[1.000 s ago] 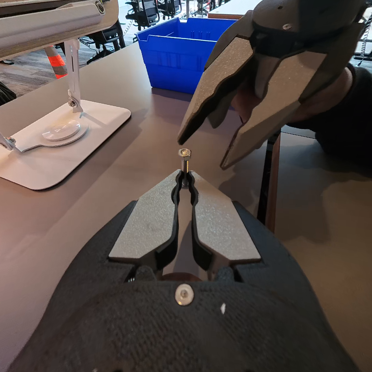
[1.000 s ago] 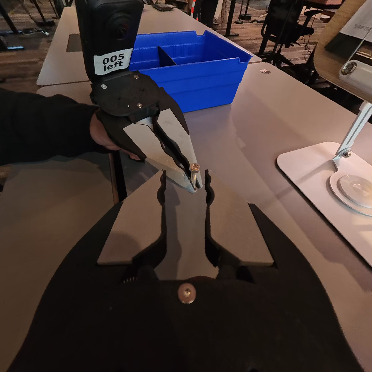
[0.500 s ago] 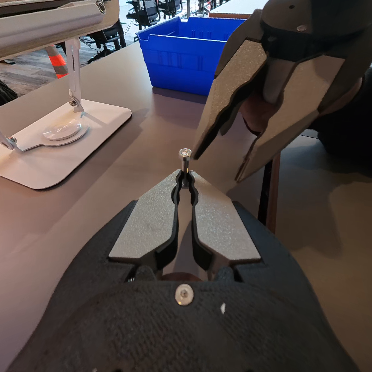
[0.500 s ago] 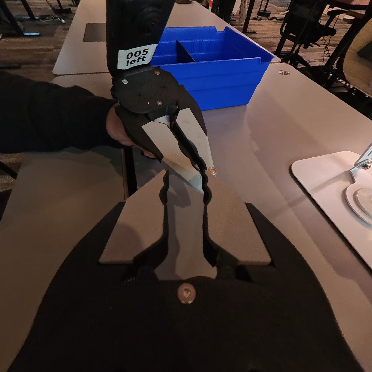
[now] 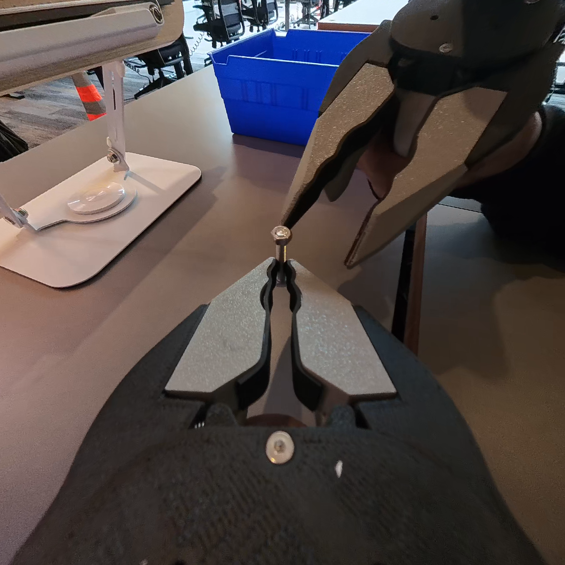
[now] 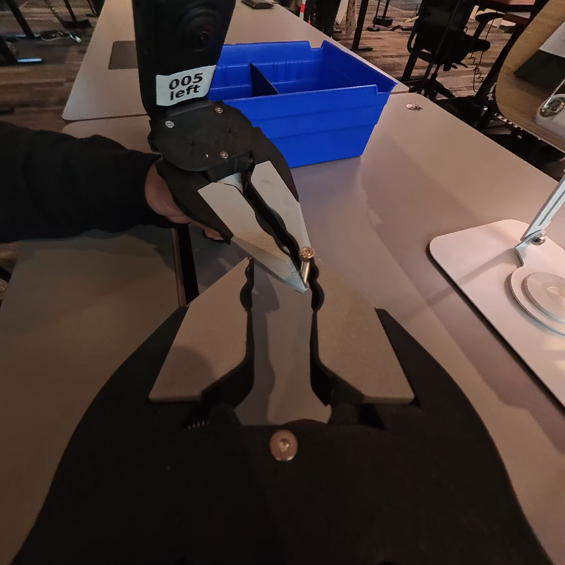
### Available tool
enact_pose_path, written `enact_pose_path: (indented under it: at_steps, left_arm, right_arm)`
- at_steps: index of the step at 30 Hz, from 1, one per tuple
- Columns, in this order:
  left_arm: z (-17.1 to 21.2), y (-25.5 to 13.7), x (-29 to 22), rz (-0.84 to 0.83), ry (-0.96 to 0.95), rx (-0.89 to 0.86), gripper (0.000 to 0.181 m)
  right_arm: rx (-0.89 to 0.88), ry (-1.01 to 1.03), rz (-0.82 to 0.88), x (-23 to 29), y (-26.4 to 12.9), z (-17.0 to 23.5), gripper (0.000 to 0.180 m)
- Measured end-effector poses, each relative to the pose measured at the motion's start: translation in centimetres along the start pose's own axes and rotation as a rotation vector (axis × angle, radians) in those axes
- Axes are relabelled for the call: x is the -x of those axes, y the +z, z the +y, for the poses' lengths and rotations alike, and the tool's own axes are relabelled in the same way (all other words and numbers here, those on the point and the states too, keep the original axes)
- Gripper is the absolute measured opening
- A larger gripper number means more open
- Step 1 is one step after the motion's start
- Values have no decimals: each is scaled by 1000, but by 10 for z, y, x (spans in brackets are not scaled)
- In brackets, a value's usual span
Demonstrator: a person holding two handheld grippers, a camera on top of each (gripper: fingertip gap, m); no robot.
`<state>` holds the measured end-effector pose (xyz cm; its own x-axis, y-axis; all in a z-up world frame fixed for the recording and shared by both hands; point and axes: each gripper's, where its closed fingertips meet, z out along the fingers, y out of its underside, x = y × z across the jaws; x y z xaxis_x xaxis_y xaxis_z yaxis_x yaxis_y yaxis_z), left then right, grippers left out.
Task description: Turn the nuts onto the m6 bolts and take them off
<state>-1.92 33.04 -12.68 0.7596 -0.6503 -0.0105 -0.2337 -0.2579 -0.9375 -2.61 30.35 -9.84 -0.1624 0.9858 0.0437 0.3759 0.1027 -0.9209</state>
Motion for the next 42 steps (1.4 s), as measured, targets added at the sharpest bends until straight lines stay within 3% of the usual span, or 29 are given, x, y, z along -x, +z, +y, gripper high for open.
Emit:
enact_pose_path:
  at_steps: [9, 18, 29, 42]
  left_arm:
    - [1, 0, 0, -1, -1, 3, 2]
    - [0, 0, -1, 3, 1, 0, 2]
    - [1, 0, 1, 0, -6, 0, 2]
    - [1, 0, -1, 2, 1, 2, 2]
  right_arm:
    - [1, -24, -34, 8, 0, -1, 27]
    - [-18, 8, 21, -5, -1, -2, 40]
    - [-17, -5, -47, 8, 0, -3, 26]
    - [-18, 26, 19, -6, -2, -1, 34]
